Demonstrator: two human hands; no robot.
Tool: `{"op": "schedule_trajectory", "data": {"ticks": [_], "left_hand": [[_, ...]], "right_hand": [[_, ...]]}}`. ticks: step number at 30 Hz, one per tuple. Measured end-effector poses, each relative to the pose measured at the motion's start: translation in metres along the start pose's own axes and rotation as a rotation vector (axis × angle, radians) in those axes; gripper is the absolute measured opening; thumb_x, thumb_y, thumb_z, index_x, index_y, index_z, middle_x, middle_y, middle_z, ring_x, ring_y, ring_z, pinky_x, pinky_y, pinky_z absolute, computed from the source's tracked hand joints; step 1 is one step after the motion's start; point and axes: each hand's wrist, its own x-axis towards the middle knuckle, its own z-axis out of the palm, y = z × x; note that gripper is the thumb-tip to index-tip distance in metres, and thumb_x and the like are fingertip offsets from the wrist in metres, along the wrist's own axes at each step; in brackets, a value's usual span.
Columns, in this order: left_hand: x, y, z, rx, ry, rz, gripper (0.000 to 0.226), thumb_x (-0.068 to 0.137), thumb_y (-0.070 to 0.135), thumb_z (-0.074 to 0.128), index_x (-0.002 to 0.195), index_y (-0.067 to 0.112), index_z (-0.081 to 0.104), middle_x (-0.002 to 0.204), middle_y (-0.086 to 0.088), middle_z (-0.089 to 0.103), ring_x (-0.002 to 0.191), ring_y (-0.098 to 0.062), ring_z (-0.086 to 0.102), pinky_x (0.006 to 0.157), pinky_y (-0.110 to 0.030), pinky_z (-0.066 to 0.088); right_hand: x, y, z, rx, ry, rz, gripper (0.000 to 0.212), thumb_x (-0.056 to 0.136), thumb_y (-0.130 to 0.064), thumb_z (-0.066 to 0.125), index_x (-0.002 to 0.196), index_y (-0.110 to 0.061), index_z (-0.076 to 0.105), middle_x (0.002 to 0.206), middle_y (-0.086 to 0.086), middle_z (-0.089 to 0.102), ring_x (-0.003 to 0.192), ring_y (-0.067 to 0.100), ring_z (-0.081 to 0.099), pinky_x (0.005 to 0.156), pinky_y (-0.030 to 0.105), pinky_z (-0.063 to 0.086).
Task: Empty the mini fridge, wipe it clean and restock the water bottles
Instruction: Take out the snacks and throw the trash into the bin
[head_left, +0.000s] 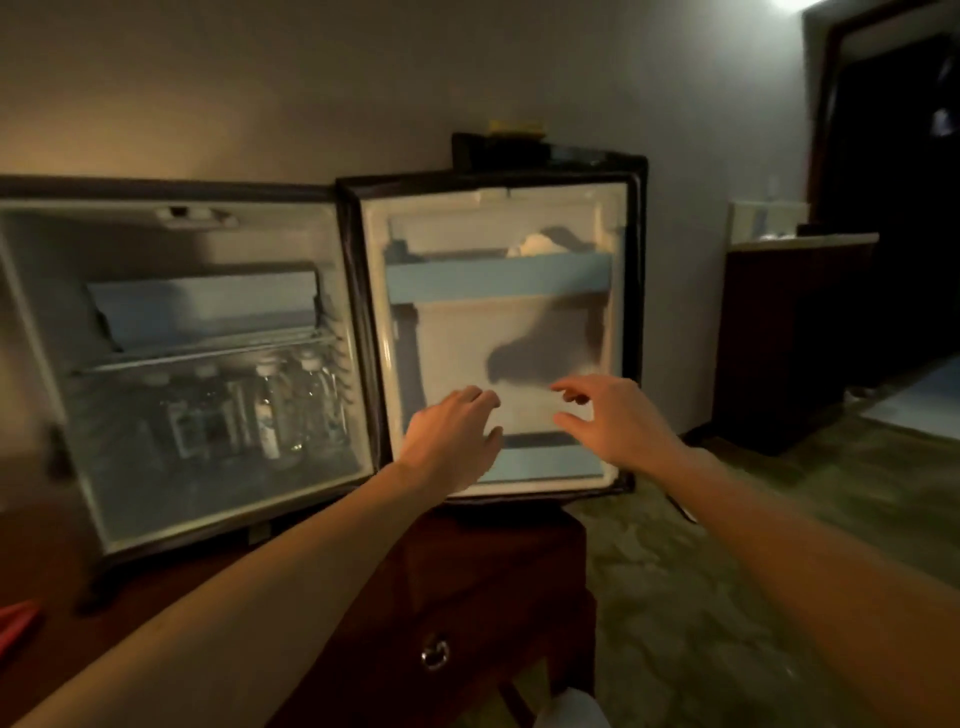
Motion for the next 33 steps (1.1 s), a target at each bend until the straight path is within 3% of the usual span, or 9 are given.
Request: {"op": "schedule_trajectory", "data": {"ticks": [5, 8, 12, 15, 19, 22, 24, 29, 33], "left_hand": [[0.027, -0.028, -0.036, 0.025, 0.112, -0.008, 0.041, 0.098, 0.039, 0.049, 0.136, 0.023, 0.05, 0.135, 0.005, 0.054, 0.121, -0.016, 0.053, 0.085, -0.033, 0.047], [0.045, -0.039, -0.05, -0.008, 0.183, -0.018, 0.041, 0.097, 0.04, 0.052, 0.134, 0.023, 0.051, 0.133, 0.006, 0.056, 0.117, -0.014, 0.056, 0.084, -0.031, 0.049], [0.069, -0.057, -0.061, -0.03, 0.263, -0.016, 0.035, 0.096, 0.041, 0.054, 0.126, 0.024, 0.055, 0.127, 0.005, 0.057, 0.103, -0.013, 0.058, 0.078, -0.03, 0.053], [0.084, -0.067, -0.068, -0.022, 0.33, 0.003, 0.029, 0.094, 0.037, 0.057, 0.119, 0.022, 0.057, 0.12, 0.005, 0.056, 0.092, -0.009, 0.054, 0.075, -0.026, 0.051], [0.1, -0.075, -0.075, -0.028, 0.425, 0.06, 0.022, 0.094, 0.031, 0.058, 0.111, 0.017, 0.059, 0.112, 0.001, 0.055, 0.092, -0.013, 0.054, 0.07, -0.025, 0.043], [0.105, -0.077, -0.071, -0.038, 0.455, 0.078, 0.019, 0.092, 0.03, 0.06, 0.106, 0.017, 0.059, 0.108, 0.001, 0.056, 0.088, -0.008, 0.047, 0.07, -0.024, 0.041], [0.104, -0.077, -0.064, -0.03, 0.467, 0.086, 0.019, 0.091, 0.031, 0.061, 0.104, 0.017, 0.059, 0.107, 0.001, 0.056, 0.087, -0.007, 0.044, 0.072, -0.023, 0.039], [0.098, -0.074, -0.052, -0.013, 0.452, 0.122, 0.016, 0.09, 0.031, 0.062, 0.101, 0.02, 0.059, 0.105, 0.003, 0.059, 0.092, -0.01, 0.051, 0.084, -0.026, 0.043], [0.098, -0.069, -0.052, -0.033, 0.39, 0.126, 0.009, 0.094, 0.032, 0.056, 0.095, 0.022, 0.056, 0.095, 0.007, 0.06, 0.085, -0.009, 0.052, 0.07, -0.021, 0.041]], "right_hand": [[0.053, -0.021, -0.028, 0.004, 0.142, -0.082, 0.029, 0.085, -0.024, 0.071, 0.113, -0.016, 0.067, 0.1, 0.002, 0.067, 0.092, 0.013, 0.06, 0.088, 0.031, 0.048], [0.086, -0.028, -0.046, 0.048, 0.317, -0.107, 0.022, 0.082, -0.02, 0.074, 0.102, -0.013, 0.066, 0.096, 0.0, 0.064, 0.089, 0.012, 0.057, 0.082, 0.018, 0.038], [0.126, -0.036, -0.07, 0.039, 0.468, -0.137, 0.022, 0.086, -0.024, 0.071, 0.103, -0.013, 0.064, 0.1, -0.002, 0.061, 0.099, 0.015, 0.054, 0.085, 0.021, 0.035], [0.153, -0.036, -0.078, -0.017, 0.383, -0.054, 0.03, 0.091, -0.034, 0.064, 0.113, -0.013, 0.063, 0.113, 0.002, 0.064, 0.108, 0.019, 0.055, 0.09, 0.029, 0.041], [0.177, -0.029, -0.07, -0.033, 0.098, 0.131, 0.029, 0.094, -0.044, 0.056, 0.104, -0.018, 0.066, 0.102, 0.002, 0.065, 0.093, 0.02, 0.059, 0.085, 0.041, 0.05], [0.183, -0.025, -0.063, -0.053, 0.008, 0.153, 0.029, 0.095, -0.044, 0.053, 0.093, -0.019, 0.068, 0.092, 0.005, 0.066, 0.082, 0.02, 0.058, 0.07, 0.034, 0.047], [0.183, -0.027, -0.061, -0.031, 0.016, 0.143, 0.029, 0.097, -0.04, 0.053, 0.09, -0.017, 0.069, 0.088, 0.006, 0.066, 0.079, 0.019, 0.058, 0.07, 0.035, 0.046], [0.175, -0.031, -0.061, 0.079, 0.247, 0.054, 0.023, 0.097, -0.03, 0.056, 0.085, -0.014, 0.068, 0.08, 0.002, 0.064, 0.075, 0.016, 0.056, 0.067, 0.031, 0.037], [0.162, -0.033, -0.069, 0.179, 0.457, -0.071, 0.017, 0.098, -0.022, 0.055, 0.095, -0.012, 0.068, 0.086, -0.004, 0.062, 0.08, 0.013, 0.055, 0.071, 0.024, 0.041]]}}
